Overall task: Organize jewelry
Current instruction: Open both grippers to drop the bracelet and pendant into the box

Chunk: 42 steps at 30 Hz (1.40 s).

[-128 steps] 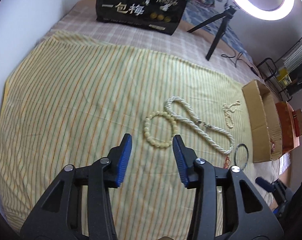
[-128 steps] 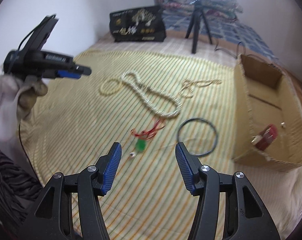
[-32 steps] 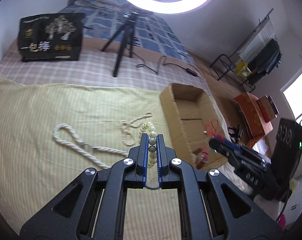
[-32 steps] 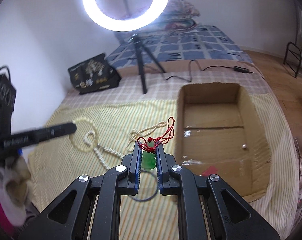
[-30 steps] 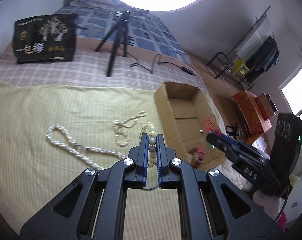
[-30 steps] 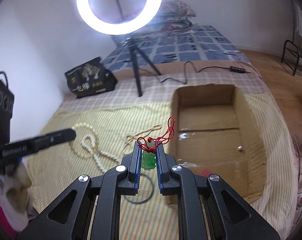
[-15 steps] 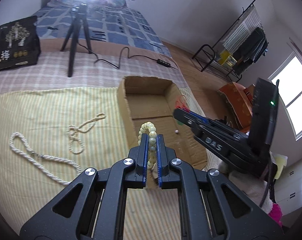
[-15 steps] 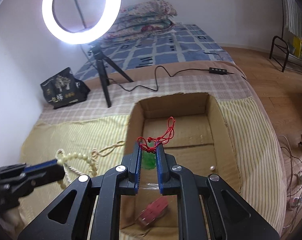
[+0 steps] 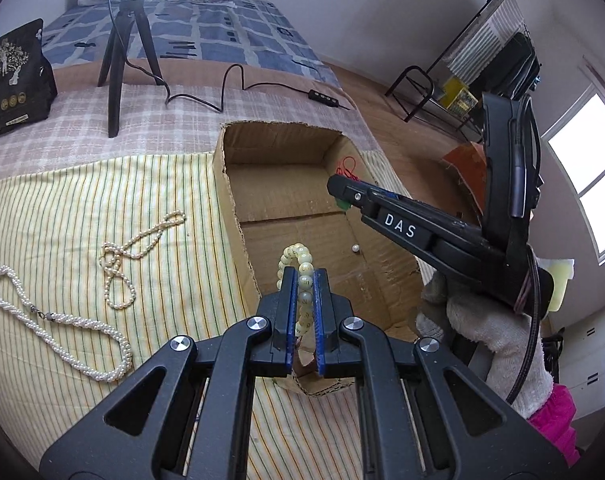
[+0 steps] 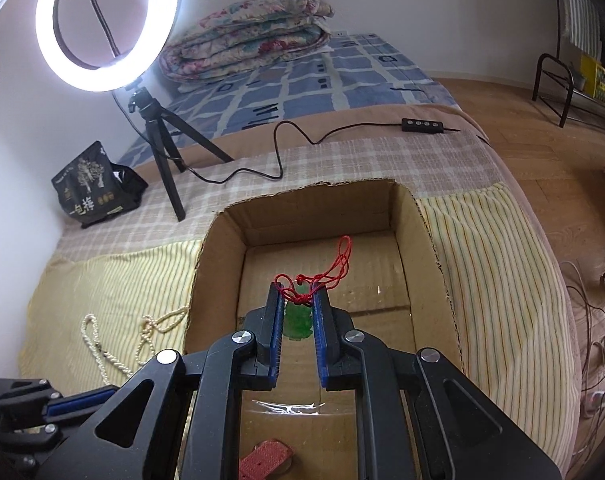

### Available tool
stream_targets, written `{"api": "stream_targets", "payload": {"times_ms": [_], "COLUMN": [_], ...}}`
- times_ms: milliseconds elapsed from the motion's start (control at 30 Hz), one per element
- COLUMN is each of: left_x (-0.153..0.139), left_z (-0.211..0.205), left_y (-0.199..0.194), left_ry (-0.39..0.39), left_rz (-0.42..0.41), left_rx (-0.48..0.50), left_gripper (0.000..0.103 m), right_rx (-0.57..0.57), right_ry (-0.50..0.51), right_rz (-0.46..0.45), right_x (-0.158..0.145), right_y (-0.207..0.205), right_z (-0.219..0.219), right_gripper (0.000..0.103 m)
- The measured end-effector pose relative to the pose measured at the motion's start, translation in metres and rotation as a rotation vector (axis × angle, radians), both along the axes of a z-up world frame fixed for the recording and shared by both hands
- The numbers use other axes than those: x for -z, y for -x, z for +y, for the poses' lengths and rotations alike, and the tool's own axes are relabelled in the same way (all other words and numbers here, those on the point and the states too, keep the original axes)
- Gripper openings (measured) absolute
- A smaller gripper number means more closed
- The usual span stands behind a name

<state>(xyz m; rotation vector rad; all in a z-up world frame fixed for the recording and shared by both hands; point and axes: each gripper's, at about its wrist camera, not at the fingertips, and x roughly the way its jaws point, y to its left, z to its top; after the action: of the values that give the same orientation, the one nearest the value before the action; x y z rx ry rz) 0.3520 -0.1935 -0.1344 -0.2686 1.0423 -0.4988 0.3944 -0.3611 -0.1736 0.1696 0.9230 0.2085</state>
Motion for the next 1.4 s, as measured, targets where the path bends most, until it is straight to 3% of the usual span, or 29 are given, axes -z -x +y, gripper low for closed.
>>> {"api": "stream_targets", "payload": {"times_ms": [233, 367, 400, 767, 1200, 1267, 1333, 1400], "left_x": [0.0, -0.001, 0.0, -0.005, -0.024, -0.025, -0.027, -0.029], "left_z": [-0.003, -0.004, -0.004, 0.005, 0.065, 0.079, 0.093, 0.105], "left_y": [0.003, 0.003, 0.003, 0.009, 0.018, 0.019, 0.019, 0.02], "left_ry": [-0.007, -0.013, -0.017, -0.044, -0.081, -0.083, -0.08, -0.086], "left_rz": [-0.002, -0.002, 0.0, -0.016, -0.042, -0.043, -0.047, -0.054], "left_rx": [0.01, 0.013, 0.012, 0.012, -0.048, -0.069, -0.088, -0.107], "left_gripper": [0.006, 0.006, 0.006, 0.006, 0.006, 0.009, 0.027, 0.027], "right_rx": [0.011, 0.019, 0.02, 0.024, 0.003, -0.012, -0.028, -0.042], "right_ry": [0.001, 0.004, 0.004, 0.02, 0.025, 0.029, 0.031, 0.036], "right_rz": [-0.006, -0.013, -0.016, -0.032, -0.085, -0.097, -0.11, -0.119], "right_x": [0.0, -0.001, -0.001, -0.011, -0.044, -0.05, -0.056, -0.06], "right_y": [-0.001, 0.0, 0.0, 0.007, 0.042, 0.048, 0.055, 0.061], "right_z": [-0.003, -0.004, -0.004, -0.001, 0.024, 0.032, 0.041, 0.05], "right_gripper": [0.013, 0.033, 0.034, 0.034, 0.034, 0.034, 0.034, 0.034]}}
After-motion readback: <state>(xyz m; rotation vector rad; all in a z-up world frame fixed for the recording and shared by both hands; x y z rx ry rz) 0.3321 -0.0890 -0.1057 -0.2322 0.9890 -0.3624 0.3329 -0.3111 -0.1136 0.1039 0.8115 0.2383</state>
